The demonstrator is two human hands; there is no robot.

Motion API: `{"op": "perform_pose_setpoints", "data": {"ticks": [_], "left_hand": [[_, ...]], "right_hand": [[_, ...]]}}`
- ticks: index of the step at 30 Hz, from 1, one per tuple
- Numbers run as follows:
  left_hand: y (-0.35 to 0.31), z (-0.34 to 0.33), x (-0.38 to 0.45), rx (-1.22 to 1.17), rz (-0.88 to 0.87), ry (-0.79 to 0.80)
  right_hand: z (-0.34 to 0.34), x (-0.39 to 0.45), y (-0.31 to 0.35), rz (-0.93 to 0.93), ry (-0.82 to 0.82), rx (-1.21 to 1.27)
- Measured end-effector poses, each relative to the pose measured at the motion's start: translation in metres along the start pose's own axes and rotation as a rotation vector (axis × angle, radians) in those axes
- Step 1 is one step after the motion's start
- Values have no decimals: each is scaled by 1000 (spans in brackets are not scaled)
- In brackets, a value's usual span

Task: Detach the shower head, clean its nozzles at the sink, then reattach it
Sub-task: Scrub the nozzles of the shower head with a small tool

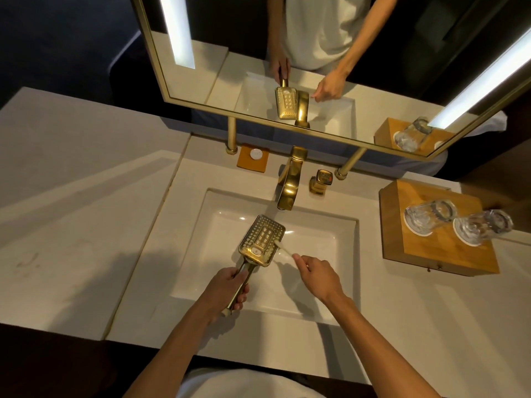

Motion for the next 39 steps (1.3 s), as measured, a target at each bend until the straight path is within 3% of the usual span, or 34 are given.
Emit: {"op": "perform_pose_setpoints", "data": {"ticks": [6, 11, 17, 23, 29, 34, 39], "left_hand": [[1, 3, -4, 29, 8, 12], [0, 3, -9, 37, 11, 49], [1, 8, -13, 52, 19, 78], [5, 3, -20, 33, 21, 105], [6, 3, -16, 71, 28, 117], [9, 0, -19, 65, 37, 148], [8, -1, -17, 101, 60, 153]], "right_hand": [[-11, -17, 9, 154, 81, -86], [10, 11, -5, -60, 35, 119], [-16, -7, 0, 68, 179, 22], [14, 24, -14, -83, 11, 137], [-25, -14, -16, 32, 124, 81], [11, 17, -22, -84, 14, 114], [4, -5, -8, 19, 64, -122]]}}
Point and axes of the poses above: each hand's wrist, its own x-axis towards the middle knuckle, its own z-axis out of the back of the hand, y = z × x, the point moved 5 cm from there along x, towards the middle knuckle, and after that the axes turned 10 degrees about -z, right-handed, at the moved point
